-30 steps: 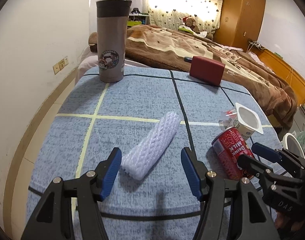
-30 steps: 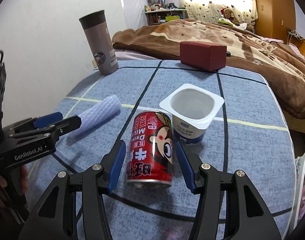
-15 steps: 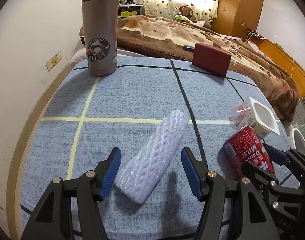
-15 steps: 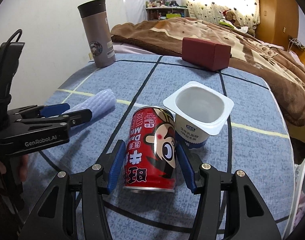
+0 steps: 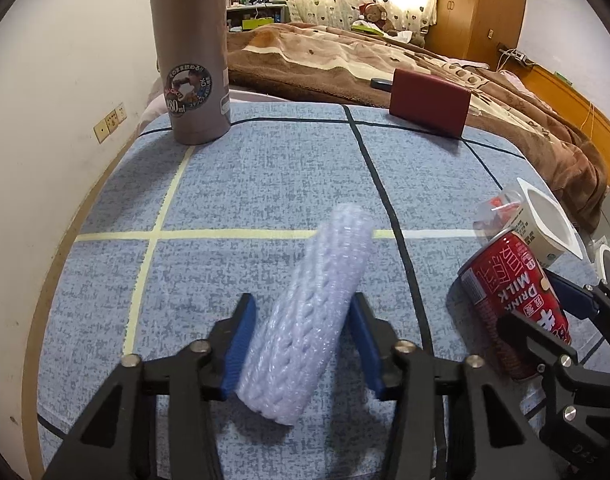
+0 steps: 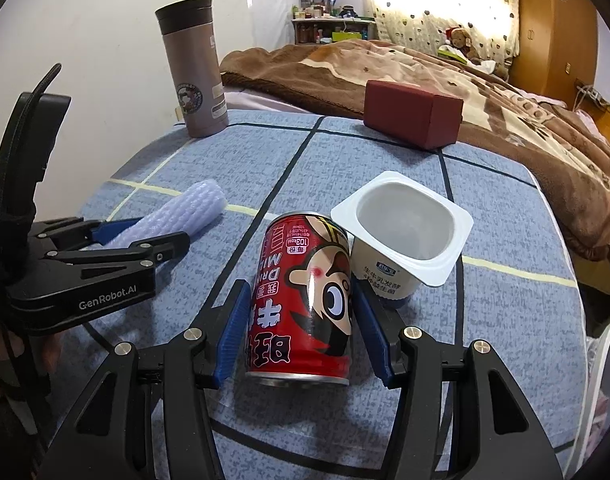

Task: Collect trash
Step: 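Grasp the red Drink Milk can with the right tool while the left tool grasps the white foam net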

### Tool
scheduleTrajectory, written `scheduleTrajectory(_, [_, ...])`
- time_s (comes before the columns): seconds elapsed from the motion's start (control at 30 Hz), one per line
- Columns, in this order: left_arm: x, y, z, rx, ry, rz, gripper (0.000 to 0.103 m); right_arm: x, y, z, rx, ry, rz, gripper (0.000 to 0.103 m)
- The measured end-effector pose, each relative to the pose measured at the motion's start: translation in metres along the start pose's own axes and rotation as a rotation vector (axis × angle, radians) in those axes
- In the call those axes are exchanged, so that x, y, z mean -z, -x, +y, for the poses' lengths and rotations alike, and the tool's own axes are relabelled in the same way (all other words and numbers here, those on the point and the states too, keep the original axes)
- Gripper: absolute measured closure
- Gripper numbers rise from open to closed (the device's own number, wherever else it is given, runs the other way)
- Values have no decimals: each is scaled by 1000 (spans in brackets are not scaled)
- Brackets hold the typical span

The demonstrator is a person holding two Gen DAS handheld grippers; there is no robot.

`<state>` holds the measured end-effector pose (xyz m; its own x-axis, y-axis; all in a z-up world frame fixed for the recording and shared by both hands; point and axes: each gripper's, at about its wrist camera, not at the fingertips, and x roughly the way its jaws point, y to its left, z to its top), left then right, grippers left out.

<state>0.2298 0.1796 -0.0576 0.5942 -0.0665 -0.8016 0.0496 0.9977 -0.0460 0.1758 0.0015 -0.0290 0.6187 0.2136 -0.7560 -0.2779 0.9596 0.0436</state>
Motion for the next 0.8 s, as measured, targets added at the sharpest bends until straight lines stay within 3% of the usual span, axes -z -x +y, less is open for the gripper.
scheduleTrajectory(0.17, [1,1,-3,-2,-11,-1,71,0,-1,-2,-12,-18,-5,49])
scheduleTrajectory(0.6, [11,14,-9,11,-1,-17,73,2,0,-2,-14,-19,-20,49])
scheduleTrajectory(0.8, [14,13,-9,8,4,-9,73,-1,-2,0,-30,-4,16,49])
